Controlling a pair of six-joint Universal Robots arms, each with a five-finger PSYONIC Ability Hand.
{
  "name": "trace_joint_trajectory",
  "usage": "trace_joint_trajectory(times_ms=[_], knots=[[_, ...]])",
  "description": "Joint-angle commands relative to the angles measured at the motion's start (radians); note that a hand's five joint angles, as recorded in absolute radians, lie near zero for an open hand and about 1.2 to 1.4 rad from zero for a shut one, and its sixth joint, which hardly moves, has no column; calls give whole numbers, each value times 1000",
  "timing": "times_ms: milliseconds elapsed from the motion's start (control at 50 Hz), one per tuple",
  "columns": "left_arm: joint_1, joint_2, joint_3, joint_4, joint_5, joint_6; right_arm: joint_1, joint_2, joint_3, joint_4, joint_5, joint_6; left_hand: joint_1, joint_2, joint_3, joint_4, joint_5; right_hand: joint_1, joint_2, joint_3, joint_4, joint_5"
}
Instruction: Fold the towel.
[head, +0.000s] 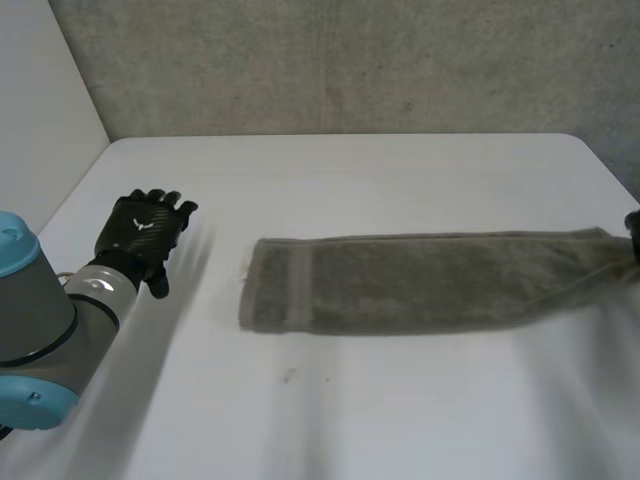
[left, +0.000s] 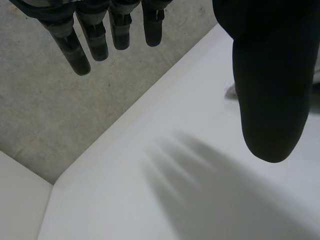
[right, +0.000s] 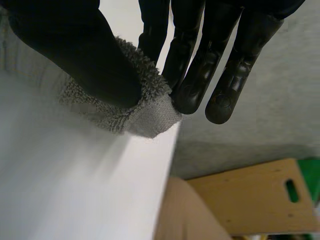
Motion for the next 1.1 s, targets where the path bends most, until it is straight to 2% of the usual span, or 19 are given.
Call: trace_joint_trajectory(times_ms=[20,60,80,120,180,220,240,280,460,480,500,520,540,580,660,700,820,920,1100], knots=[[-1,10,-7,0,-1,0,119,-120,-20,-19,-83,203,1,9,9,8,-28,450,224,215,206,247],[-1,13,-7,0,-1,0,240,-153,-20,-60,-137,281,1,8,8,7,-29,450,224,215,206,247],[-1,17,-8,2,-1,0,240,-154,-20,-61,-137,281,1,9,9,8,-28,450,224,215,206,247],[-1,21,-10,6,-1,-2,379,-149,-17,-126,-189,300,1,9,9,8,-28,450,224,215,206,247],[0,24,-10,12,-4,-2,455,-137,-16,-162,-217,290,1,9,9,8,-28,450,224,215,206,247],[0,24,-10,12,-4,-2,599,-68,-22,-228,-275,261,1,9,9,8,-28,450,224,215,206,247],[0,25,-10,12,-4,-2,599,-68,-22,-228,-275,261,1,9,9,8,-28,450,224,215,206,247],[2,25,-10,12,-4,-2,705,7,-34,-266,-331,235,1,9,9,8,-28,450,224,215,206,247],[0,25,-24,25,-4,-2,860,193,-48,-265,-434,204,1,8,8,7,-29,450,224,215,206,247],[0,25,-24,25,-4,-2,874,211,-49,-266,-431,185,1,8,8,7,-29,291,65,57,48,88],[-1,27,-25,29,-4,-2,877,221,-52,-266,-416,168,1,8,8,7,-29,-210,-436,-445,-454,-414],[-1,27,-25,31,-4,-2,877,221,-52,-266,-416,168,1,8,8,7,-29,-215,-441,-450,-459,-419],[-1,27,-25,31,-4,-2,871,218,-58,-266,-392,155,1,8,8,7,-29,-672,-897,-906,-915,-875],[-9,28,-25,32,-4,-2,866,204,-62,-263,-350,152,1,8,8,7,-29,-772,-997,-1006,-1015,-975],[-16,30,-25,32,-6,-2,808,89,-37,-240,-225,181,1,8,8,7,-29,-772,-997,-1006,-1015,-975],[-24,31,-25,34,-6,-3,779,46,-16,-231,-200,204,1,8,8,7,-29,-772,-997,-1006,-1015,-975],[-96,45,-8,40,-9,-32,684,-98,108,-219,-187,383,1,9,9,8,-28,-772,-997,-1006,-1015,-975],[-167,51,24,37,-12,-104,612,-138,210,-181,-187,463,1,9,9,8,-28,-772,-997,-1006,-1015,-975],[-292,-21,97,29,-13,-219,490,-147,323,-108,-192,479,7,15,15,14,-22,-772,-997,-1006,-1015,-975]])
